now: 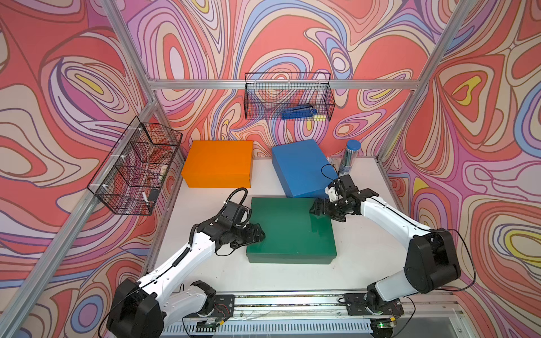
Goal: Stack the shoeboxes
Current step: Adjust the shoebox at the center of the board, then pick up the shoebox from the center of the board.
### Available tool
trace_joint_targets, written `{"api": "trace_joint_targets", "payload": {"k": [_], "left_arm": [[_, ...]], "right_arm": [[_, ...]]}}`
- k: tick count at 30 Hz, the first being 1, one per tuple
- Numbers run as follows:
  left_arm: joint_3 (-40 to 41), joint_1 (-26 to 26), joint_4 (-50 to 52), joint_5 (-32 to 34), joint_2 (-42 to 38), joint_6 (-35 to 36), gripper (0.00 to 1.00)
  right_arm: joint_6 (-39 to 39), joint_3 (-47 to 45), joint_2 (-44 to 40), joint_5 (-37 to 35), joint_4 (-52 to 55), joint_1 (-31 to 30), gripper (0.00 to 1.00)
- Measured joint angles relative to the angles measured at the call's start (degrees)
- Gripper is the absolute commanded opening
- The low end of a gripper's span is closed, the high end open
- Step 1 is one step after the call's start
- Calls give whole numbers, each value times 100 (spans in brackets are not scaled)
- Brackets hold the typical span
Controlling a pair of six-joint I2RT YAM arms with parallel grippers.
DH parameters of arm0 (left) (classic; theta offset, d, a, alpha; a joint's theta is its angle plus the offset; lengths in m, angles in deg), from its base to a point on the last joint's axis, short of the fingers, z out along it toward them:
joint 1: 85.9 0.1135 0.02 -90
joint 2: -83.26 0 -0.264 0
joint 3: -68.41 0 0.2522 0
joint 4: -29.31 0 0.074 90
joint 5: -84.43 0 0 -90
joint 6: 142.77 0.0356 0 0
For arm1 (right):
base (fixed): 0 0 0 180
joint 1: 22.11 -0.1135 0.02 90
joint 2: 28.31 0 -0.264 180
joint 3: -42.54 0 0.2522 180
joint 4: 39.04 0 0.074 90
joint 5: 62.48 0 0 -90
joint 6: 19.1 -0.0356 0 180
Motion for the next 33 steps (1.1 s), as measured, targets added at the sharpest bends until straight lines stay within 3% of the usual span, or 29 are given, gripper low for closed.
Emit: {"api": "trace_joint_targets", "payload": {"k": [5, 11, 15, 20, 25, 29, 33], "left_arm": [[-2, -26, -96, 39, 31, -164, 88], [-256, -26, 372, 813, -503, -142, 93], [-855, -26, 745, 1196, -680, 92, 93], [-2253, -26, 944, 1368, 522, 686, 96], [-3646, -28, 734, 1314, 2131, 1123, 99], [-4454, -15, 409, 1069, 3257, 1110, 99], [-4723, 26, -11, 734, 4006, 787, 100]], "right_arm": [[120, 39, 9, 37, 22, 131, 98], [459, 175, -42, -79, 278, 682, 98], [835, 568, -111, -334, 586, 1097, 98], [1128, 1370, 44, -461, 420, 1436, 98], [1353, 2197, 861, -540, -103, 1628, 98], [1412, 2865, 1943, -433, -518, 1674, 98], [1384, 3368, 2782, -197, -688, 1685, 98]]}}
